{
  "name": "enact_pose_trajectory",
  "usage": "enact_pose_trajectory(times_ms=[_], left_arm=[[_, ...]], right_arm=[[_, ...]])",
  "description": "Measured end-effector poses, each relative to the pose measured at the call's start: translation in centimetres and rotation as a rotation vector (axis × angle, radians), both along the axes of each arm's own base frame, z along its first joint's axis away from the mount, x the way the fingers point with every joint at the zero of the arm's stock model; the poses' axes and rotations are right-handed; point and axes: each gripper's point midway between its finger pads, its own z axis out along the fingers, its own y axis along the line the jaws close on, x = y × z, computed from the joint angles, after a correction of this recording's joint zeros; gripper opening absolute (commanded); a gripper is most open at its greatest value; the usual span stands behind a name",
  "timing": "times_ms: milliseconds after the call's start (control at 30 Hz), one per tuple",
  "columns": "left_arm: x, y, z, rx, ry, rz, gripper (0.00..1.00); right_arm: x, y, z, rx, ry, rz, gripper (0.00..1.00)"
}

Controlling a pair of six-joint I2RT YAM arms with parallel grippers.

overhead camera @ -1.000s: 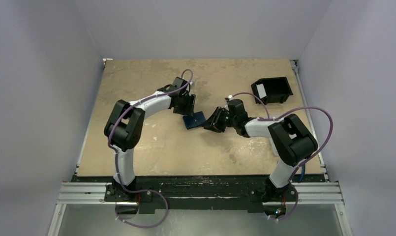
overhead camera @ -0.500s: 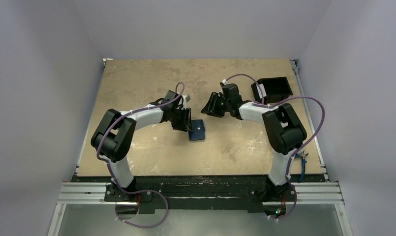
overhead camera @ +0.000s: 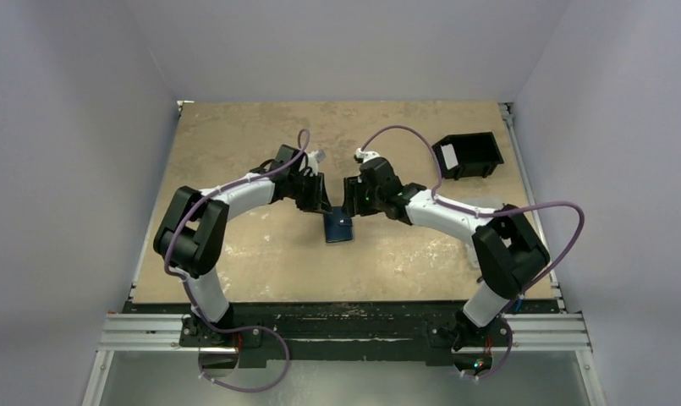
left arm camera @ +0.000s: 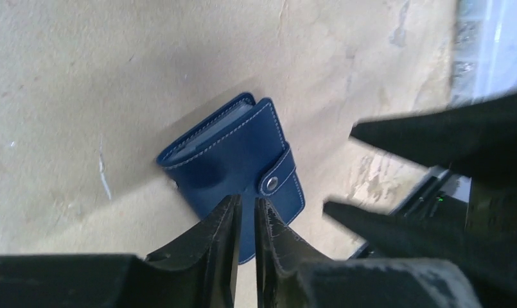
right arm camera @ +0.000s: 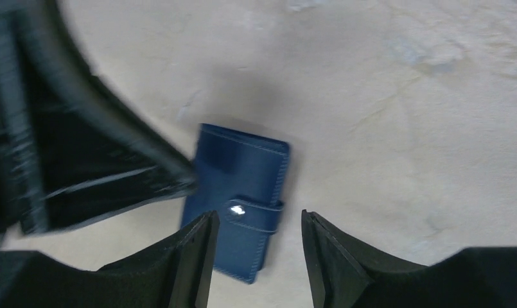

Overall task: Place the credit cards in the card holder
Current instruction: Open the card holder at the center of the board.

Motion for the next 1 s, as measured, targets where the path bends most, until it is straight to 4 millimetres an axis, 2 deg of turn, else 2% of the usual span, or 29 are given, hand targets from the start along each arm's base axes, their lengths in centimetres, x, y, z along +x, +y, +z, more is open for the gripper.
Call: enact_pose_trajectory(times_ms=[133, 267, 533, 667, 833, 1000], left_arm=[[0.6, -0.6, -0.5, -0.086, 0.048, 0.006, 0.08], [0.7, -0.9, -1.6, -0.106, 0.083, 0.017, 0.00], [0.7, -0.8, -2.4, -0.128, 0.107, 0.041, 0.00], [0.7, -0.7, -2.5, -0.133, 0.117, 0.047, 0.00], [0.7, -0.8, -2.5, -0.137, 0.122, 0.043, 0.00], [0.8, -0.8, -2.6, -0.140, 0.125, 0.042, 0.00]], right_arm=[[-1.2, 2.1, 1.1, 0.005, -0.049, 0.000, 0.54], [-1.8, 3.0, 0.3, -0.036, -0.072, -0.022, 0.48], [-2.4, 3.9, -2.8, -0.140, -0.082, -0.055, 0.49], [-2.0, 4.2, -3.0, -0.182, -0.110, -0.076, 0.49], [-1.3, 3.9, -3.3, -0.245, -0.146, -0.117, 0.33], [-1.0, 3.5, -3.2, -0.278, -0.172, -0.167, 0.22]])
